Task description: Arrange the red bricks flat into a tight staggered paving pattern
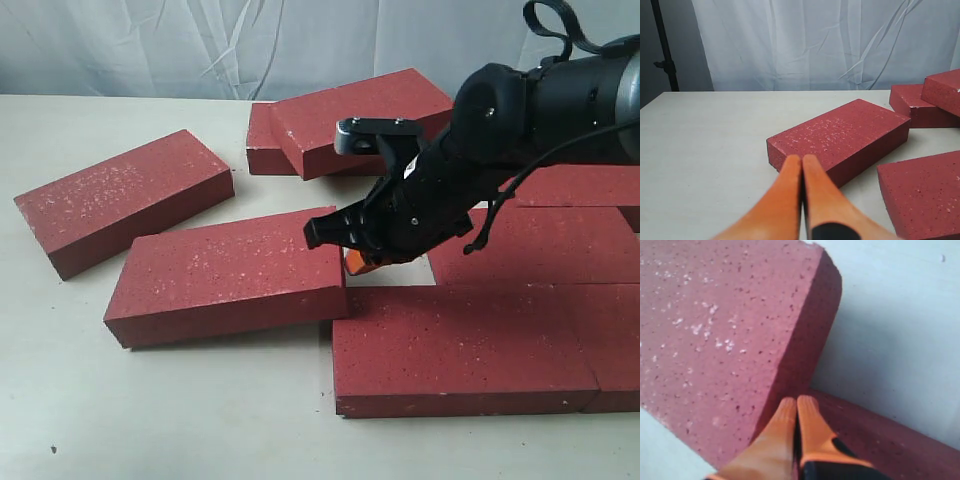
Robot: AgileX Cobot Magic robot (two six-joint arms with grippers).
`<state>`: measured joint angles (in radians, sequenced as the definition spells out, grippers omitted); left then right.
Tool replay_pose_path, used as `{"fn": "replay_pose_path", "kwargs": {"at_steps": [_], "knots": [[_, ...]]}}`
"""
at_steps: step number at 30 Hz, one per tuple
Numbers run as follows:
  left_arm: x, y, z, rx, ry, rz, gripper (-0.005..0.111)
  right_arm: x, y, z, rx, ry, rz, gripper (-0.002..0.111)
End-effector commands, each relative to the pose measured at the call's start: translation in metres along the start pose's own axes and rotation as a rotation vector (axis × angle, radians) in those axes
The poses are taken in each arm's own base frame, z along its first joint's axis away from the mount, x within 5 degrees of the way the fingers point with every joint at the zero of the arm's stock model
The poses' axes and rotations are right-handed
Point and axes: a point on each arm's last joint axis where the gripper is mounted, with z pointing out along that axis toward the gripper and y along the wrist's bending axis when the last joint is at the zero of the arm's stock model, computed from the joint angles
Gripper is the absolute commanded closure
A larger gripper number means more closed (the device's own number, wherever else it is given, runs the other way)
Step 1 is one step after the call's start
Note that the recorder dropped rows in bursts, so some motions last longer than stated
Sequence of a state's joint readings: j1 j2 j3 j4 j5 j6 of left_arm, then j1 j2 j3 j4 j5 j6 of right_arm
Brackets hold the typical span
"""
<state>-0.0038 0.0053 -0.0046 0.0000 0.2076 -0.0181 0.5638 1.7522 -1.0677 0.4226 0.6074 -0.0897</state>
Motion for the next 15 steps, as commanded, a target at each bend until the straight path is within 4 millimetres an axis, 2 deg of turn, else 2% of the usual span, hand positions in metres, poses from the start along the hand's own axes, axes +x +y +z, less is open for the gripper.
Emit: {"fn": "replay_pose_path", "kwargs": {"at_steps": [1,8,15], "knots": [[0.001,-0.001,0.000,0.009,-0.006,0.000,0.107,-0.002,0.006,0.000,-0.010,-0.011,-0.019,0.109],[0.001,-0.001,0.000,0.009,-0.006,0.000,0.107,-0.011,0.013,-0.011,-0.029,-0.041,-0.027,0.109],[0.001,-0.001,0.000,0.009,-0.006,0.000,0.107,-0.013,0.027,-0.032,-0.057,-0.096,-0.069,0.109]]}}
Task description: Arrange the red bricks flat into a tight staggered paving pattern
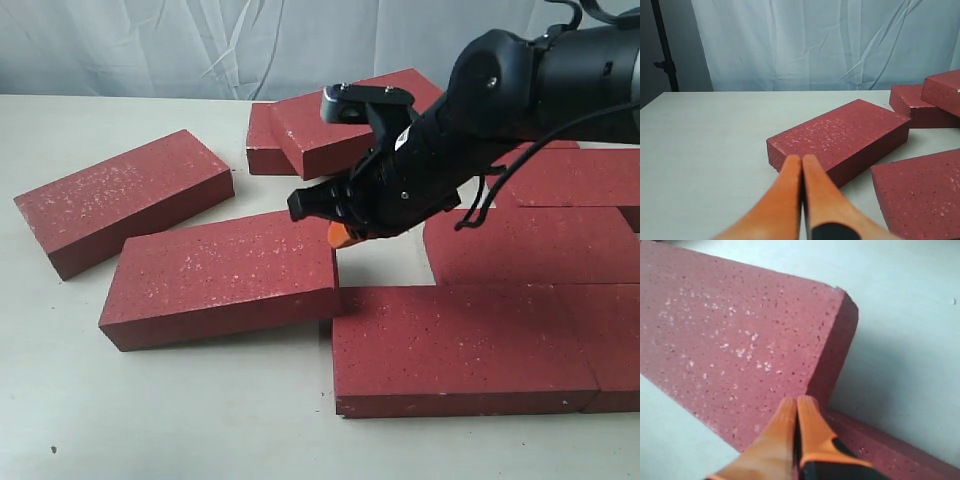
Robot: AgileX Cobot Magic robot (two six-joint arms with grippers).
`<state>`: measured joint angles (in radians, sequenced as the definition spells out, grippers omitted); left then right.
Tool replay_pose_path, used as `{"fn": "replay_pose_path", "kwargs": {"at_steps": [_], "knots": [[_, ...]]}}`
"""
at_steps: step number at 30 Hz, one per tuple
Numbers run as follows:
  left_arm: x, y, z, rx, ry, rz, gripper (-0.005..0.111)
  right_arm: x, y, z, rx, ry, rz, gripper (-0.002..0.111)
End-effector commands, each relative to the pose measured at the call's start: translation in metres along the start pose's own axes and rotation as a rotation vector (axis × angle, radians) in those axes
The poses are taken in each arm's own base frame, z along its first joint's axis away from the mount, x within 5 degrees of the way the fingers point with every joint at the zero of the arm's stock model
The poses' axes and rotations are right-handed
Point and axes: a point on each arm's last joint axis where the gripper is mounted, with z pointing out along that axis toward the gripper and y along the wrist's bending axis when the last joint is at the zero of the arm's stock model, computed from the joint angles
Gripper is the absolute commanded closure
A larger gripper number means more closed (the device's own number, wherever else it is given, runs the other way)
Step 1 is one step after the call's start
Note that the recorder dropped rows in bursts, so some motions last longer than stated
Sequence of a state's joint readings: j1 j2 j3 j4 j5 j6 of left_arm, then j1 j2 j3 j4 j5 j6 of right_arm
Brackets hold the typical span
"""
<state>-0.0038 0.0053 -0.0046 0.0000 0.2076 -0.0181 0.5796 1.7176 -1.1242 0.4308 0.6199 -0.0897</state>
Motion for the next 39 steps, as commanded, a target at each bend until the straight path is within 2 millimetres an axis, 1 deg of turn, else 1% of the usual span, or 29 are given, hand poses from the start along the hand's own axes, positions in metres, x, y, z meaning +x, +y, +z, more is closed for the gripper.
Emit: {"fn": "replay_pose_path", "kwargs": {"at_steps": [1,3,8,11,14,17,19,23,27,32,35,39], "knots": [[0.001,-0.001,0.000,0.009,-0.006,0.000,0.107,0.002,0.017,-0.012,-0.031,-0.014,-0.053,0.109],[0.001,-0.001,0.000,0.009,-0.006,0.000,0.107,0.008,0.030,-0.009,-0.048,0.014,-0.088,0.109],[0.001,-0.001,0.000,0.009,-0.006,0.000,0.107,0.028,0.073,0.006,-0.097,0.047,-0.208,0.109],[0.001,-0.001,0.000,0.009,-0.006,0.000,0.107,0.041,0.094,0.021,-0.120,0.060,-0.244,0.109],[0.001,-0.001,0.000,0.009,-0.006,0.000,0.107,0.051,0.105,0.042,-0.118,0.074,-0.273,0.109],[0.001,-0.001,0.000,0.009,-0.006,0.000,0.107,0.054,0.105,0.062,-0.102,0.065,-0.267,0.109],[0.001,-0.001,0.000,0.009,-0.006,0.000,0.107,0.054,0.103,0.073,-0.090,0.055,-0.222,0.109],[0.001,-0.001,0.000,0.009,-0.006,0.000,0.107,0.053,0.098,0.090,-0.072,0.020,-0.162,0.109],[0.001,-0.001,0.000,0.009,-0.006,0.000,0.107,0.048,0.097,0.096,-0.071,-0.039,-0.134,0.109],[0.001,-0.001,0.000,0.009,-0.006,0.000,0.107,0.043,0.098,0.098,-0.077,-0.099,-0.108,0.109],[0.001,-0.001,0.000,0.009,-0.006,0.000,0.107,0.043,0.098,0.098,-0.077,-0.098,-0.108,0.109],[0.001,-0.001,0.000,0.009,-0.006,0.000,0.107,0.049,0.097,0.098,-0.069,-0.037,-0.110,0.109]]}}
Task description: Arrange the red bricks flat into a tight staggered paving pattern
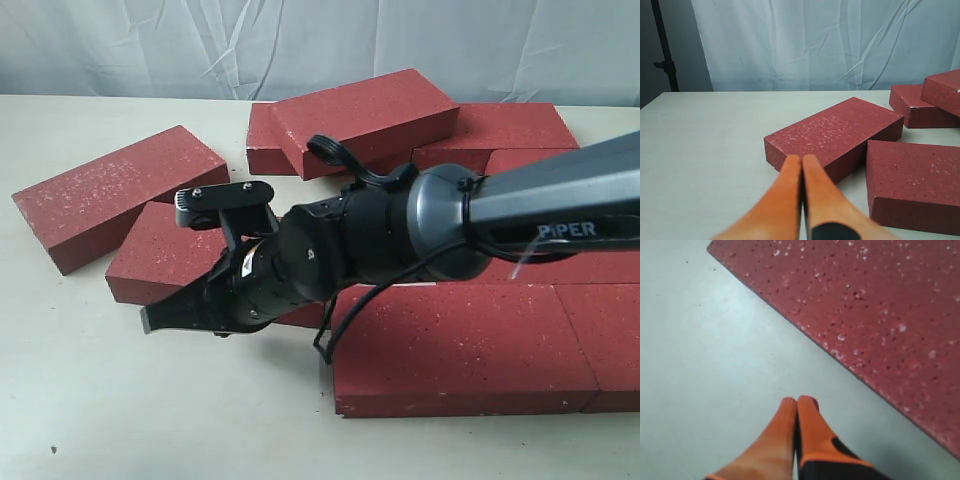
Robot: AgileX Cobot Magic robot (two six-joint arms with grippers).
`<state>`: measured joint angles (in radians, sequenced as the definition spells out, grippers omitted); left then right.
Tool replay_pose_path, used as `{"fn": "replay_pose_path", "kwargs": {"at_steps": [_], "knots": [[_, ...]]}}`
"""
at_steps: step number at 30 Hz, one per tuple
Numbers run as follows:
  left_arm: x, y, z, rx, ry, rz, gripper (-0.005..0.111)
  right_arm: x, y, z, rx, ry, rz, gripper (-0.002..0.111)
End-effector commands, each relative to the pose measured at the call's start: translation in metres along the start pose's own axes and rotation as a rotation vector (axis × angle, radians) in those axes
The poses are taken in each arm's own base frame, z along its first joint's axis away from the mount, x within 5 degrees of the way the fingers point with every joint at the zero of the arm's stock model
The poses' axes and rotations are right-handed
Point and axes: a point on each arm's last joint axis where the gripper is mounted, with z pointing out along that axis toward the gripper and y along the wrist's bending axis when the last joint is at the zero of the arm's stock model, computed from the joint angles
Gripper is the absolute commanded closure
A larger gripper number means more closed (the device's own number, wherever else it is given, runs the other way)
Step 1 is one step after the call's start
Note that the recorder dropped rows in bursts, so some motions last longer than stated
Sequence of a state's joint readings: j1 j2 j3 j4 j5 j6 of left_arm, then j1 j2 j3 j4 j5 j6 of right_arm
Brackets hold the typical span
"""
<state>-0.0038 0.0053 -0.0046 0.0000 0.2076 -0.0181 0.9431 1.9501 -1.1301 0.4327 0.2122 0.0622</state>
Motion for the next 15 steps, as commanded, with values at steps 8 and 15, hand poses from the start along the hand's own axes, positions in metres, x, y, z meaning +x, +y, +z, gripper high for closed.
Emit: {"fn": "replay_pose_path", "kwargs": {"at_steps": [8,15], "knots": [[0.001,-0.001,0.000,0.009,-0.006,0.000,0.107,0.008,-0.010,-0.002,0.034,0.136,-0.036,0.109],[0.001,-0.001,0.000,0.009,-0.006,0.000,0.107,0.002,-0.038,0.008,0.082,0.127,0.037,0.109]]}}
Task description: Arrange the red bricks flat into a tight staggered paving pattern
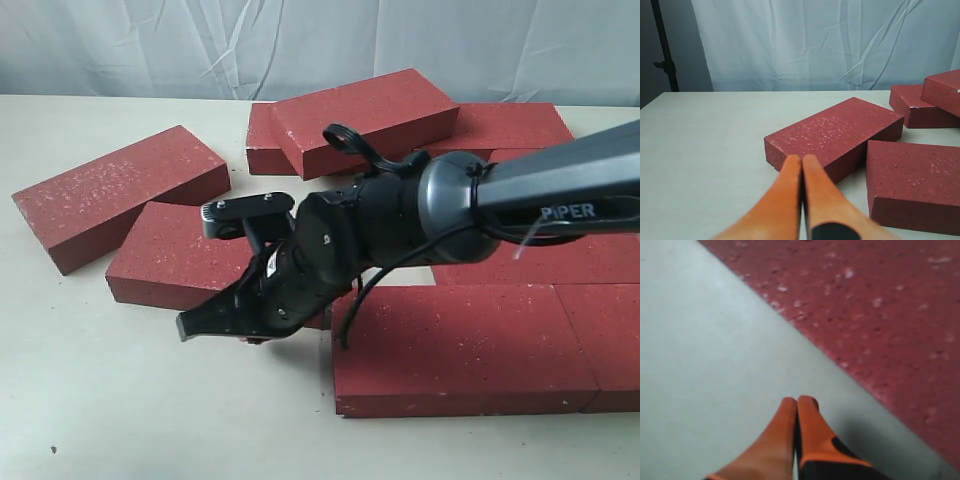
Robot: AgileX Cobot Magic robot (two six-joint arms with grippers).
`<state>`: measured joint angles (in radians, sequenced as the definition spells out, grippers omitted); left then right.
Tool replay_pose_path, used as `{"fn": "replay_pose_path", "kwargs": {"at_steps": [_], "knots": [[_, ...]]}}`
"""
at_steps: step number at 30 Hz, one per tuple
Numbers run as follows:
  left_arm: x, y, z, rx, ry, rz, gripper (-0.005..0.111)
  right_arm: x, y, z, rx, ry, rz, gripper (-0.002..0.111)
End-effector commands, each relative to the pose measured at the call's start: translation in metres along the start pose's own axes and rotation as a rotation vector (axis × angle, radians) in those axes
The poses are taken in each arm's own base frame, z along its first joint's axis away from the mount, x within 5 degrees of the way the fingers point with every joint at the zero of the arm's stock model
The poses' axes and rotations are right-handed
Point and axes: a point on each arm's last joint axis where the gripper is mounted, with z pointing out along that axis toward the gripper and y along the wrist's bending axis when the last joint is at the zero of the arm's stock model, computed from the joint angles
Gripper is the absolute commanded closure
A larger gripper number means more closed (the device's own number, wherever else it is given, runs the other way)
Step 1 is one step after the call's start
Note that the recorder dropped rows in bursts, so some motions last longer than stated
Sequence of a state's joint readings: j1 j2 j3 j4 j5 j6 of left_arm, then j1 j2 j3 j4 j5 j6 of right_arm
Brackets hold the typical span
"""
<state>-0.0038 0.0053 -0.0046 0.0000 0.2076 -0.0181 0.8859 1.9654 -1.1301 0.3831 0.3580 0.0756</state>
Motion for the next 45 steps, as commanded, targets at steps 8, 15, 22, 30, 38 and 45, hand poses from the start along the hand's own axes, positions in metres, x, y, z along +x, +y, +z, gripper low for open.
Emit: {"fn": "replay_pose_path", "kwargs": {"at_steps": [8,15,22,30,38,45], "knots": [[0.001,-0.001,0.000,0.009,-0.006,0.000,0.107,-0.013,-0.017,0.007,0.028,-0.100,0.043,0.109],[0.001,-0.001,0.000,0.009,-0.004,0.000,0.107,-0.006,-0.007,-0.039,0.028,0.043,-0.009,0.109],[0.001,-0.001,0.000,0.009,-0.004,0.000,0.107,-0.014,-0.047,-0.111,0.112,0.082,0.013,0.109],[0.001,-0.001,0.000,0.009,-0.004,0.000,0.107,-0.019,-0.111,-0.170,0.214,0.027,0.153,0.109],[0.001,-0.001,0.000,0.009,-0.004,0.000,0.107,-0.001,-0.148,-0.191,0.255,0.000,0.228,0.109],[0.001,-0.001,0.000,0.009,-0.004,0.000,0.107,0.017,-0.176,-0.200,0.313,-0.023,0.268,0.109]]}}
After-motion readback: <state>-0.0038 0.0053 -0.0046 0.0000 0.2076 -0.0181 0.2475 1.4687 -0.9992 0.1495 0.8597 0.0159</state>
